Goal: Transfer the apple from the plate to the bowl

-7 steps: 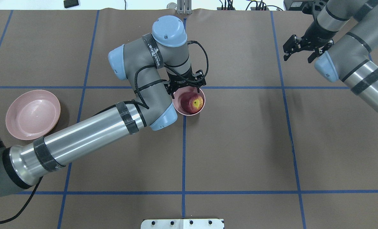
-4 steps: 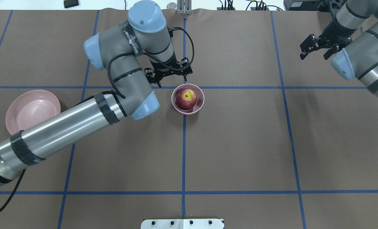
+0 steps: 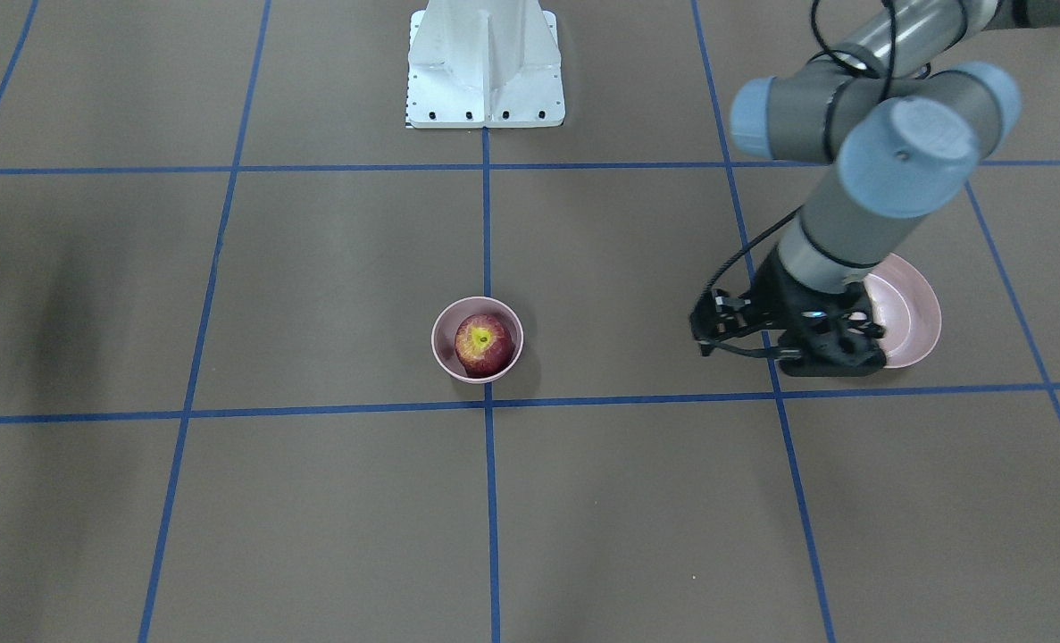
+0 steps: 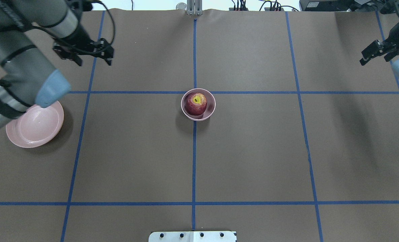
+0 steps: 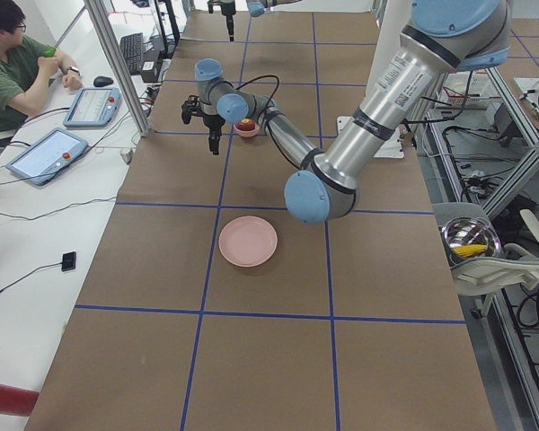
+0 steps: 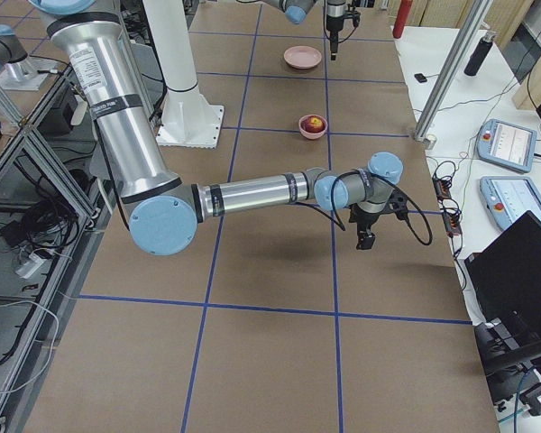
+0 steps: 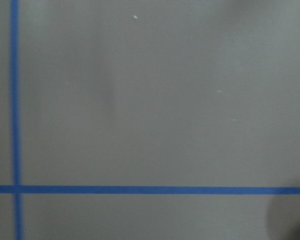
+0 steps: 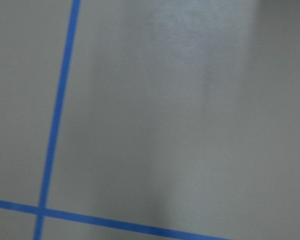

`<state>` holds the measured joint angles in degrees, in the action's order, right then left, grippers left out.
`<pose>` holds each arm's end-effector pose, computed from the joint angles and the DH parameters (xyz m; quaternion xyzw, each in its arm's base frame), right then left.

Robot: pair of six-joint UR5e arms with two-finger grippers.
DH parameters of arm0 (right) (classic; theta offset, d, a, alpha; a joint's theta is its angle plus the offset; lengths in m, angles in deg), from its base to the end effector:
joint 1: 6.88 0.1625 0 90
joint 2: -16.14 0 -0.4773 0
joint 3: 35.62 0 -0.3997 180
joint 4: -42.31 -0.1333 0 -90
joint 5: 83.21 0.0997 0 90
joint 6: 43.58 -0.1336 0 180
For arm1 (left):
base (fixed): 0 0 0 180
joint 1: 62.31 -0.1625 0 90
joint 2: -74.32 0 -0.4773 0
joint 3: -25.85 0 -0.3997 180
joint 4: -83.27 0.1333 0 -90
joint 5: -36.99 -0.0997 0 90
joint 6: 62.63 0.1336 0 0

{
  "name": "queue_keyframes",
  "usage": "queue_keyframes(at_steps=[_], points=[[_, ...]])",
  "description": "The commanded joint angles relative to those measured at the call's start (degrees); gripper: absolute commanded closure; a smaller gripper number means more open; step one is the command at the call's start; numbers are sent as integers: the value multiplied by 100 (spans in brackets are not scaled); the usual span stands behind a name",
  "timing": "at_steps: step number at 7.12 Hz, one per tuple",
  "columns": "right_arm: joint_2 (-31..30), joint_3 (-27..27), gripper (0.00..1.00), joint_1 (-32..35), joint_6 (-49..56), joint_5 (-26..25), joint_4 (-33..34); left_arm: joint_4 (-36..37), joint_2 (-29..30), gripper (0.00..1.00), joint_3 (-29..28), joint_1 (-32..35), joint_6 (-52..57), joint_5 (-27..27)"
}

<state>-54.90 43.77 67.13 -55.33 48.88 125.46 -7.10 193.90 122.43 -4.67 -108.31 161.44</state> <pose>-0.1433 -0.6588 0.6254 0.0345 -0.3752 -0.0817 0.9227 0.3281 -0.6256 0.3709 0.0555 0.4069 -0.0130 0.9117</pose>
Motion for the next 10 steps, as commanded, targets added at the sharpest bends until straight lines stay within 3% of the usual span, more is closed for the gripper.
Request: queue_keyframes(at_steps=[1, 2, 3, 5, 7, 10], points=[[-489, 76, 0, 210, 226, -288, -78, 45, -1361, 1, 616, 1008, 1439, 157], [-630, 207, 0, 341, 252, -297, -96, 89, -1854, 1, 547, 1691, 2719, 436], [-718, 278, 0, 673, 261, -202, -105, 115, -2016, 1, 207, 2064, 3288, 431], [-1418, 1074, 0, 930, 270, -201, -9, 10, -2359, 1, 2, 2268, 3495, 457], [-1983, 1866, 0, 966, 270, -201, 672, 45, -2649, 1, -7, 2795, 4109, 466], [-2125, 1905, 0, 975, 270, -200, 791, 19, -2870, 1, -225, 3034, 4112, 763]])
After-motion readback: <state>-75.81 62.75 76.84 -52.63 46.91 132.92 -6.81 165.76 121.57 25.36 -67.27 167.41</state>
